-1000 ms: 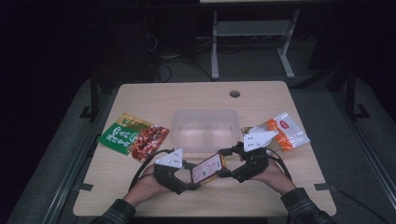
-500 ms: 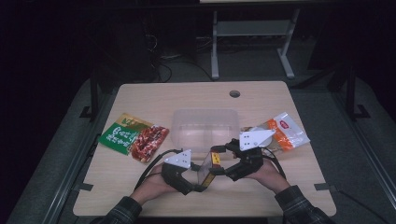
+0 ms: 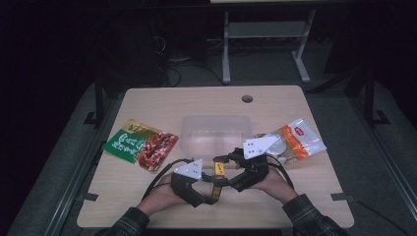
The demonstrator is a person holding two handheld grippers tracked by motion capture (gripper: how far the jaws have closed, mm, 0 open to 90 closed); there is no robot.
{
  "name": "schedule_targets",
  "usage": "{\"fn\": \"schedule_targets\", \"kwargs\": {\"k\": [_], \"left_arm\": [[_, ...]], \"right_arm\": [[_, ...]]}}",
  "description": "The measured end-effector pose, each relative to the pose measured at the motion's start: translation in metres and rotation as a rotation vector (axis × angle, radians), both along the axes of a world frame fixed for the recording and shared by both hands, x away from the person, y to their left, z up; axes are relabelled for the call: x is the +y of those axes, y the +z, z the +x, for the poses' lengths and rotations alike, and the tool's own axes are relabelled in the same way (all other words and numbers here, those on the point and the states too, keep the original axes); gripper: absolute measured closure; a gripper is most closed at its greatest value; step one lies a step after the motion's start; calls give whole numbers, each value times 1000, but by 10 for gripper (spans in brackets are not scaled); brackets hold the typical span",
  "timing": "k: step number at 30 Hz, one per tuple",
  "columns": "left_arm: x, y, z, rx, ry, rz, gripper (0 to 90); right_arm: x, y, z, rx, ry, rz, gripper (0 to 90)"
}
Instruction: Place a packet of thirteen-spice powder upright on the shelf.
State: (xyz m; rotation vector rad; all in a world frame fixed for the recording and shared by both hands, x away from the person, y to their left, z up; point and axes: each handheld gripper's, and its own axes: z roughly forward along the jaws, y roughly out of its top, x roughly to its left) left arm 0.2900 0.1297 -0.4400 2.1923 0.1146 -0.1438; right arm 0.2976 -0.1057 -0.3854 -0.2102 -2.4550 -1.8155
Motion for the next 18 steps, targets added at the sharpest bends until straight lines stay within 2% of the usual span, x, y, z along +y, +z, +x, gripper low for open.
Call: {"fn": "schedule_targets", "kwargs": {"k": [2,4,8,10,14,18], "left_arm": [[-1,-1,-1,-3,-3,7,317],[-1,-1,-1,-1,-8,7,316],[-2,-2,-1,12,-7,7,311],[-1,-3,-1,3,-1,11,303],[1,-4,-2,22,43,32,246],[11,-5,-1,13,97,60,194]], "right_arm": [[2,0,-2,17,2,-10,303],[3,-1,-1,5,8,-8,306],[4,0,-3,14,5,-22,314],[5,0,-3,1,3,-25,315],[3,1,-3,5,-5,-21,315],[0,3,-1,-13,-18,-21,314]]}}
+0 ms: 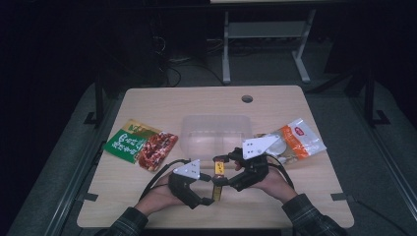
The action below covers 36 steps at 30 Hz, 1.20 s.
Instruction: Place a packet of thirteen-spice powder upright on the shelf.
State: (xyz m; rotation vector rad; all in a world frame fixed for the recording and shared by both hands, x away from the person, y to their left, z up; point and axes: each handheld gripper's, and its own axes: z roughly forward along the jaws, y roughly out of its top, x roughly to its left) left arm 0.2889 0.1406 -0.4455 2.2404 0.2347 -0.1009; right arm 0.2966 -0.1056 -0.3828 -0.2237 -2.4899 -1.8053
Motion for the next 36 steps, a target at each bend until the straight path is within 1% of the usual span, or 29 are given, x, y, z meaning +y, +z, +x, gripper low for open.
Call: {"fn": "schedule_targets", "kwargs": {"k": [1,5,7,10,12,14,15,17,18,19,21,22,23,25,26,27,28,29,31,32,34,35,36], "left_arm": [[4,-1,0,-9,11,24,190],[17,-3,-3,-10,64,83,185],[25,-3,-5,-4,88,98,177],[36,-3,-7,-22,132,127,163],[43,-3,-9,-29,166,138,151],[49,-3,-12,-33,203,149,151],[52,-4,-13,-31,229,156,151],[57,-5,-15,-26,256,171,151],[60,-6,-15,-26,264,178,151],[61,-7,-16,-21,279,177,151],[61,-9,-16,-12,285,178,151],[61,-9,-15,-19,282,183,151],[60,-9,-14,-18,284,192,151],[59,-9,-13,-15,294,201,152],[58,-9,-13,-9,299,192,151],[57,-9,-13,-12,287,197,151],[57,-10,-14,-11,287,199,151],[57,-9,-13,-21,272,220,150],[55,-11,-13,-18,269,222,149],[55,-11,-13,-25,265,226,150],[54,-11,-13,-26,266,217,150],[54,-11,-13,-20,276,203,150],[54,-11,-13,-21,275,202,149]], "right_arm": [[-1,0,0,5,-3,-3,315],[-1,-1,2,-1,-5,-6,314],[-1,-1,2,0,-6,-7,314],[1,-1,5,-1,2,-17,314],[3,0,8,-12,9,-29,314],[5,1,11,-8,17,-35,314],[5,1,12,-9,21,-45,314],[6,1,13,-18,17,-44,314],[6,1,14,-6,14,-47,314],[6,1,16,-6,12,-52,314],[6,3,18,-18,8,-74,314],[5,4,19,-24,6,-76,314],[5,6,21,-17,7,-71,314],[5,9,24,-24,8,-58,314],[5,10,26,-18,14,-61,315],[4,11,28,-21,18,-66,314],[5,13,29,-32,19,-69,314],[4,15,31,-43,18,-73,314],[4,18,34,-44,10,-58,314],[3,20,36,-50,7,-60,314],[2,24,41,-66,3,-65,314],[1,26,43,-70,-2,-58,314],[1,27,45,-64,-1,-56,314]]}}
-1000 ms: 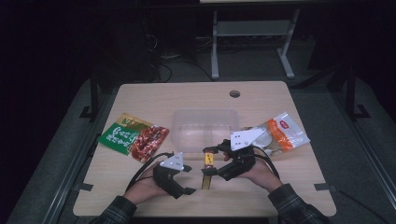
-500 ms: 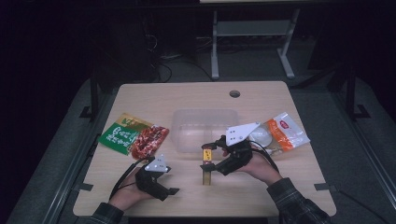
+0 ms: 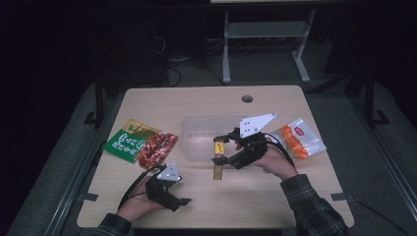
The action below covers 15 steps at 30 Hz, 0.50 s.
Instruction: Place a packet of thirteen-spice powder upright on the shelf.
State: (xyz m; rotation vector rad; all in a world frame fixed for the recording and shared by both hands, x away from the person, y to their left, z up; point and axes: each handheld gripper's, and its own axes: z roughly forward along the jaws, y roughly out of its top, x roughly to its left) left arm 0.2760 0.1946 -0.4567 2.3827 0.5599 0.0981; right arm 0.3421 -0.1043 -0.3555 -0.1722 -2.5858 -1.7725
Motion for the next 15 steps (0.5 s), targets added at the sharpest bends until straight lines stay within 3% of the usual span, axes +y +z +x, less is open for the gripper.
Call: {"fn": "schedule_targets", "kwargs": {"k": [6,13,15], "left_arm": [[2,0,1,-6,-9,15,150],[3,0,2,-6,-8,12,150],[3,0,2,-4,-11,15,150]], "right_arm": [[0,10,17,-35,-12,-7,315],[1,18,36,-42,-14,-44,315],[1,20,39,-45,-20,-35,315]]}}
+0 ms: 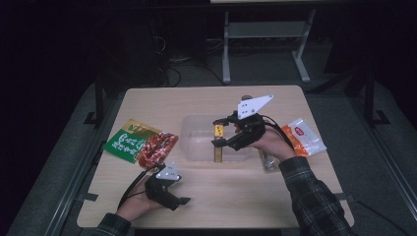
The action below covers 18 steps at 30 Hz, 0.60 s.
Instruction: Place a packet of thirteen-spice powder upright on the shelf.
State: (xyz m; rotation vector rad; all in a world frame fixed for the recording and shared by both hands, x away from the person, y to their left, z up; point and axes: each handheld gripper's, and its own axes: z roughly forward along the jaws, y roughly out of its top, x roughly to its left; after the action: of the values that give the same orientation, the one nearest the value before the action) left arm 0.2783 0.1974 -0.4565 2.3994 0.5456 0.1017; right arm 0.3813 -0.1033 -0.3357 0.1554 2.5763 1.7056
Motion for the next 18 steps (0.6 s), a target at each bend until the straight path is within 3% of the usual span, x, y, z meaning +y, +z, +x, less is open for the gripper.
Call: {"fn": "schedule_targets", "kwargs": {"k": [9,11,16,18], "left_arm": [[-3,-3,0,18,-3,-5,150],[-3,-3,0,22,-2,-6,150],[-3,-4,0,33,1,-11,150],[-3,-4,0,36,-1,-14,150]], "right_arm": [[1,6,24,-11,-9,-20,315],[0,5,30,-14,-13,-10,315],[0,3,42,-20,-22,-44,315],[-1,1,47,-23,-26,-31,315]]}}
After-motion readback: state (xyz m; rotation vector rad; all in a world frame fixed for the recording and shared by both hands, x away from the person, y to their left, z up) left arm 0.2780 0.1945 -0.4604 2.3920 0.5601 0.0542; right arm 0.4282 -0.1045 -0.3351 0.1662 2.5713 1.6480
